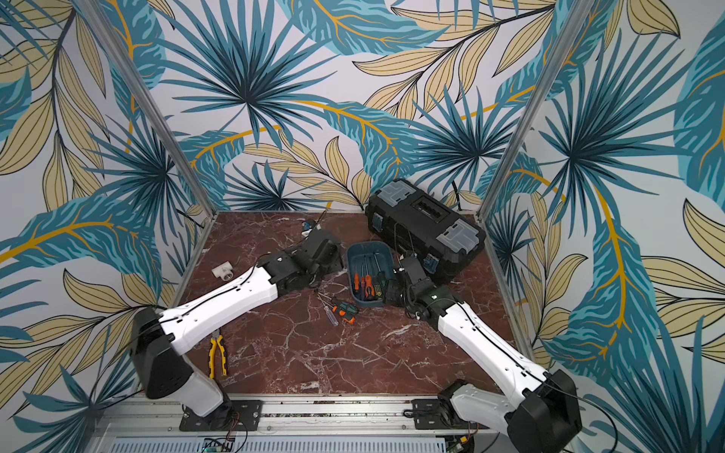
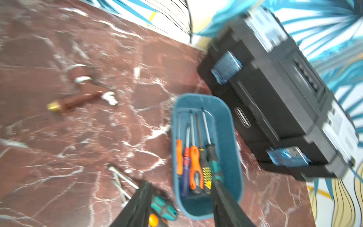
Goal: Put the screwdriver on the desktop into the storage box
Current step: Place the screwdriver in the storage box, then pick up the screwdriver from the center of the board.
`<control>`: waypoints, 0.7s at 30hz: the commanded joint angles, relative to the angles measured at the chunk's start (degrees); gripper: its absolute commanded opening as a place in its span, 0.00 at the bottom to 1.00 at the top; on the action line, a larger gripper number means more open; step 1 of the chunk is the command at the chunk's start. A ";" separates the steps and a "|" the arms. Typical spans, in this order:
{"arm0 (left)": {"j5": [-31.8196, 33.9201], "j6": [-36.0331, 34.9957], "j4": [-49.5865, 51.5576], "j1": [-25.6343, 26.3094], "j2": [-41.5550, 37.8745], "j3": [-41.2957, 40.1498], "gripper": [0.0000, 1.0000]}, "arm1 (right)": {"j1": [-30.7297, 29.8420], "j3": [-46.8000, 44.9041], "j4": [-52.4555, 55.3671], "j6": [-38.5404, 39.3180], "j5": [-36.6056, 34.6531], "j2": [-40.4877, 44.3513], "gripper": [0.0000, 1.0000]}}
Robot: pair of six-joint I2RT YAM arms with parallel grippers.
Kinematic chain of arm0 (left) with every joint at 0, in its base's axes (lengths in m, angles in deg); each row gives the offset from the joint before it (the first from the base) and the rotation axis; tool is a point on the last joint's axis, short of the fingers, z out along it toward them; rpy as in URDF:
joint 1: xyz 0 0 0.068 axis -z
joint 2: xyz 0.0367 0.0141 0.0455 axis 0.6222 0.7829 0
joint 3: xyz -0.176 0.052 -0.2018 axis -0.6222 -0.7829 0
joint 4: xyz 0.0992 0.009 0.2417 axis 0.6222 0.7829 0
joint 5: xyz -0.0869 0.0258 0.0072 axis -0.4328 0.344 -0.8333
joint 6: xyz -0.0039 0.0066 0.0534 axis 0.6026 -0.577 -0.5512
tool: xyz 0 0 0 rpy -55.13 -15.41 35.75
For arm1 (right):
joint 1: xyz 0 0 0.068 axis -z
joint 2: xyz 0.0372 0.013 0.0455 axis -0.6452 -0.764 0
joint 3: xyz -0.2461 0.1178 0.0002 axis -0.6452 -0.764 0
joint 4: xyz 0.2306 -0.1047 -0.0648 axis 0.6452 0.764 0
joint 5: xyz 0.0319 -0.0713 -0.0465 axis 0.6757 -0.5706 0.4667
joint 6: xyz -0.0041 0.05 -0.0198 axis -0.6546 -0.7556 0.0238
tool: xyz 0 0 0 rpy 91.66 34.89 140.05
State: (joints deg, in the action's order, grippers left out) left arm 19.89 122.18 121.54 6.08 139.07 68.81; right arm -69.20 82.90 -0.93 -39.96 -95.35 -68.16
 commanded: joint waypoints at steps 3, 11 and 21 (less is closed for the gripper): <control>3.05 5.26 -2.75 -3.42 -5.22 -14.36 0.53 | -0.85 3.05 -0.83 0.34 4.18 -4.19 0.60; 1.29 12.64 -3.60 -8.13 -9.65 -25.05 0.54 | -7.35 9.86 -1.49 0.36 5.41 -13.09 0.60; -0.23 15.32 -3.53 -11.96 -12.44 -29.47 0.54 | -16.16 18.94 -0.46 0.54 8.07 -25.53 0.59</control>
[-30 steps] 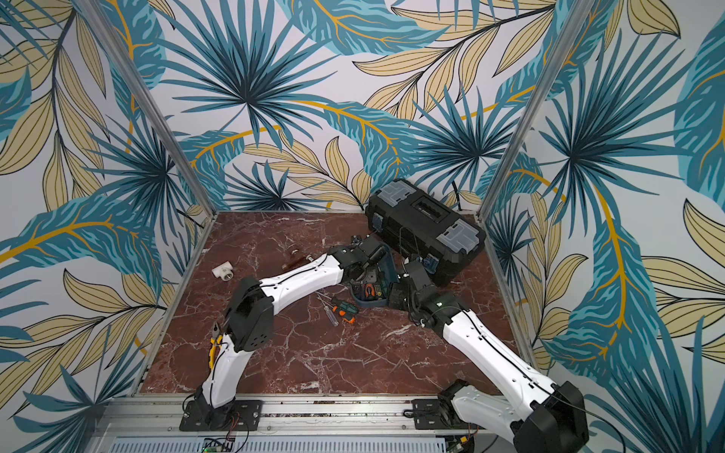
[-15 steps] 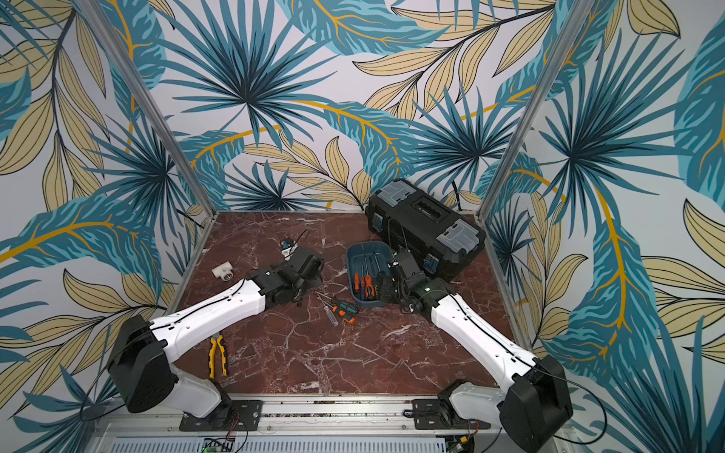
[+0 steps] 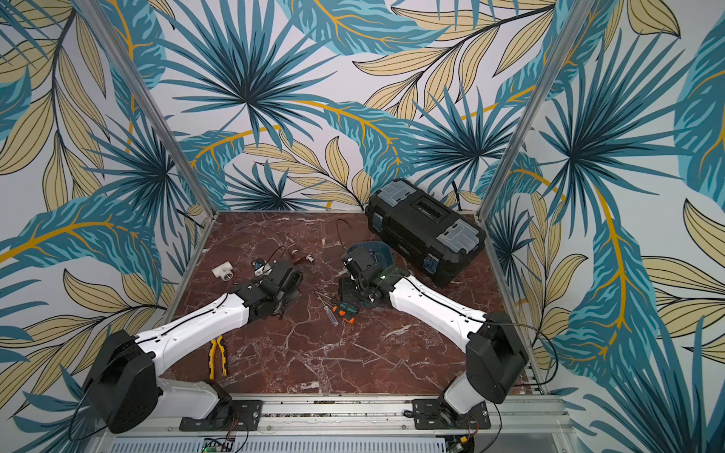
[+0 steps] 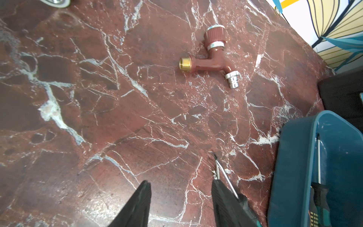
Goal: Put the screwdriver on the desktop into the storage box
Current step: Pick up the screwdriver from the center of the board.
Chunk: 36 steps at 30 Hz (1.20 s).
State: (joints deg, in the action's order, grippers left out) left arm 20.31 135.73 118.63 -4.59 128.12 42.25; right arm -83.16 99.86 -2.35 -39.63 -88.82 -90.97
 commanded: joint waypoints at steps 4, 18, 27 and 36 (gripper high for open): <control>-3.33 4.72 -2.21 -3.82 -3.29 -7.47 0.54 | -2.72 5.60 3.18 -0.75 3.43 -7.67 0.58; -5.35 5.69 -3.50 -7.39 -7.59 -13.19 0.54 | -4.74 18.56 17.13 -1.56 -3.75 -20.01 0.49; -5.31 4.94 -2.42 -8.55 -8.45 -13.35 0.54 | -5.98 22.08 17.16 0.38 0.97 -25.44 0.44; -5.19 5.54 -1.90 -8.88 -10.40 -14.68 0.54 | -6.45 22.12 17.17 1.59 2.03 -28.67 0.40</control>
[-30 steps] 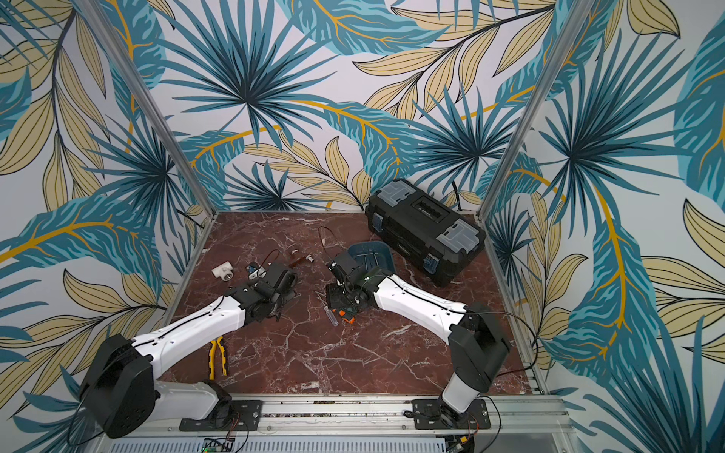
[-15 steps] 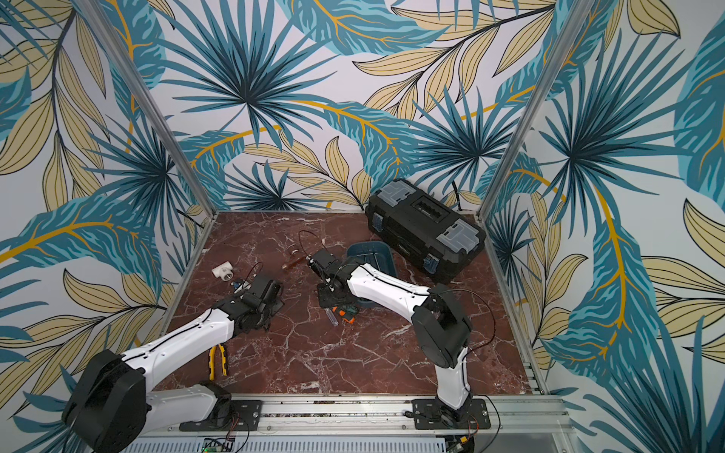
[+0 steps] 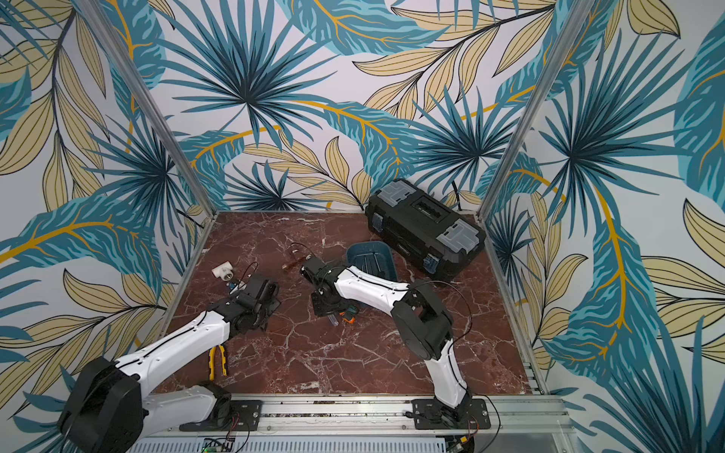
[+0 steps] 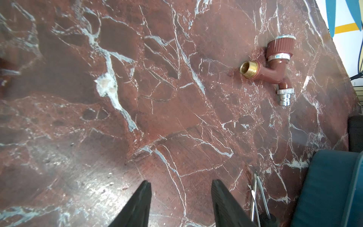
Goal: Put the screwdriver on the desktop into the storage box
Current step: Pick up the screwdriver from the center of the board.
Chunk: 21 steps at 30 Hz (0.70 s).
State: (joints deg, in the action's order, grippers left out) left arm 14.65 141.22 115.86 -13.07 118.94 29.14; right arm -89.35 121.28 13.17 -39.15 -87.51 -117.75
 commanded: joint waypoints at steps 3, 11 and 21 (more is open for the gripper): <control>0.55 0.25 0.78 -0.38 -1.32 -1.74 0.54 | -0.32 0.42 1.75 1.56 -0.03 -2.50 0.40; 0.47 0.07 0.45 -0.48 -1.05 -1.56 0.54 | -0.92 -0.42 1.93 2.94 -2.14 -4.20 0.40; 0.55 -0.29 1.44 -0.50 -1.42 -1.48 0.54 | -2.92 2.27 3.95 5.24 -5.76 -7.42 0.37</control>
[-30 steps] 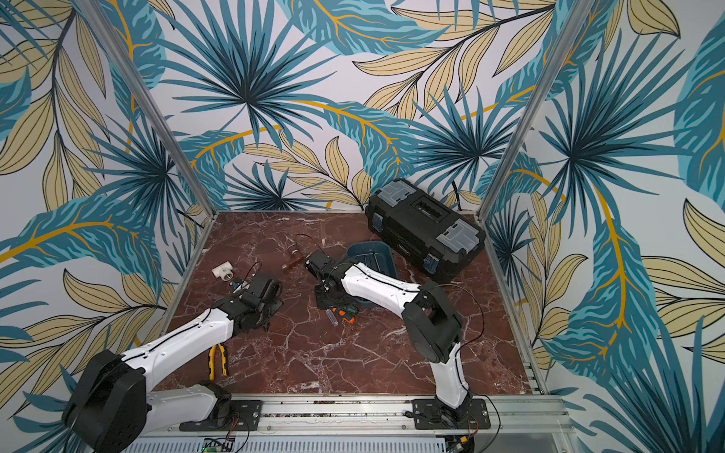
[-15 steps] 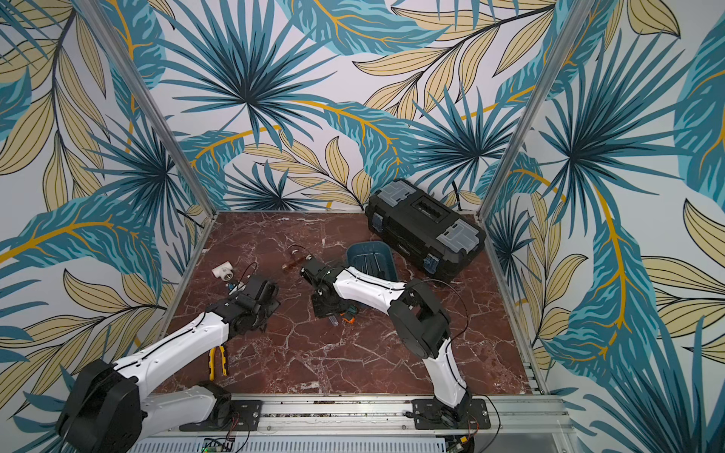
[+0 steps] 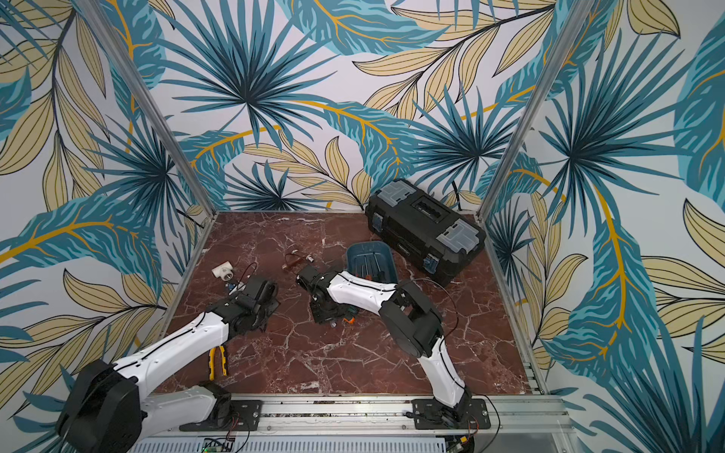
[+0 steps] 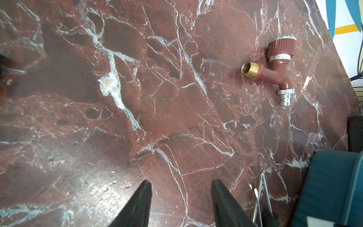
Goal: Put the screwdriver on the desktop into the storage box
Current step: Pick up the screwdriver from the center of the board, then place the screwdriver in the storage box.
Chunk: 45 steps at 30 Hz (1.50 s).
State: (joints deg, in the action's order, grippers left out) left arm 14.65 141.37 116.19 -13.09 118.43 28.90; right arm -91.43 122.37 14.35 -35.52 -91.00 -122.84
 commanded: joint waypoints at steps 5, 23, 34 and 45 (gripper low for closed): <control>0.82 -0.44 1.46 -0.51 -1.41 -1.32 0.54 | -1.40 2.00 3.52 2.84 -2.56 -3.32 0.35; 1.82 -0.44 2.33 -0.46 -4.40 -1.41 0.54 | -1.53 0.45 -6.61 9.20 18.04 8.74 0.14; -0.08 -1.62 -0.68 -0.47 -1.18 0.62 0.53 | 11.90 -5.13 -4.12 7.05 6.43 19.85 0.14; -4.72 -1.25 -2.69 0.09 5.18 2.79 0.53 | 19.11 -1.17 3.62 6.29 -0.09 9.61 0.14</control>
State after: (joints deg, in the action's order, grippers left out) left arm 11.24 140.32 114.44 -13.18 122.70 29.01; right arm -72.32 119.95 14.35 -27.85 -88.16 -109.51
